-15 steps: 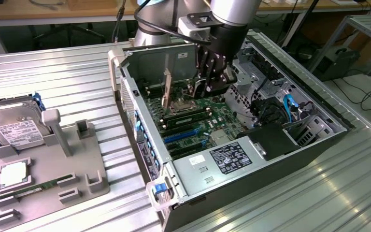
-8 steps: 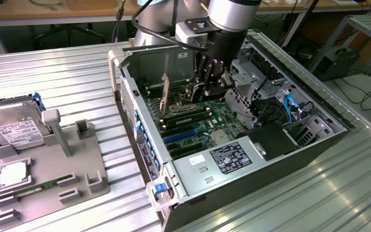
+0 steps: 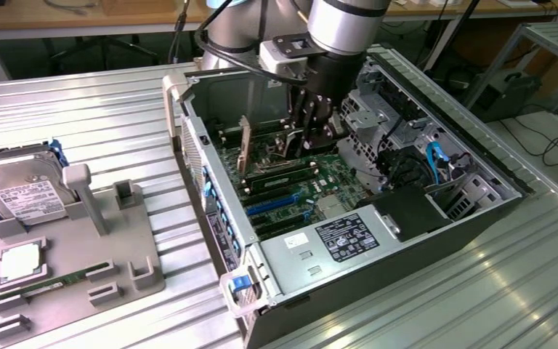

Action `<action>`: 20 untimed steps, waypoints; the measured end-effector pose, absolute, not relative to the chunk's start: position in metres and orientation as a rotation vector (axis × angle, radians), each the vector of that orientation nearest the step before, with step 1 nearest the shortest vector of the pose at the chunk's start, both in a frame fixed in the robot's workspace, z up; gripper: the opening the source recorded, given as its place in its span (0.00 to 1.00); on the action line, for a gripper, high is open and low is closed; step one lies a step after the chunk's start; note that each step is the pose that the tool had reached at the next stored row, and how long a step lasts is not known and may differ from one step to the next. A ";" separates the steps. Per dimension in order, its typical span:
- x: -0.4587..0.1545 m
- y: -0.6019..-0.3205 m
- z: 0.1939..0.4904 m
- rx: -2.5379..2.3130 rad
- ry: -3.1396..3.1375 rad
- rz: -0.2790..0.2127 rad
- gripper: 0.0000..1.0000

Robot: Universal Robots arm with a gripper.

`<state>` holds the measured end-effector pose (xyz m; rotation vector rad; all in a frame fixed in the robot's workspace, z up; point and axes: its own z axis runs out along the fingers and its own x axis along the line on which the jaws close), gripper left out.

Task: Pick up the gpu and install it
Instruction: 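Insert the gpu into the slot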

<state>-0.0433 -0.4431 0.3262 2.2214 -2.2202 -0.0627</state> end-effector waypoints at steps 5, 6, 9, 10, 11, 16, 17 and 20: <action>-0.046 -0.448 0.315 2.222 -2.219 -0.063 0.27; -0.047 -0.448 0.313 2.223 -2.218 -0.063 0.27; -0.048 -0.448 0.307 2.227 -2.215 -0.063 0.27; -0.049 -0.448 0.305 2.228 -2.213 -0.063 0.27; -0.050 -0.448 0.303 2.229 -2.212 -0.063 0.27; -0.055 -0.450 0.292 2.236 -2.206 -0.064 0.27; -0.055 -0.451 0.291 2.236 -2.205 -0.064 0.27; -0.057 -0.455 0.287 2.236 -2.206 -0.064 0.27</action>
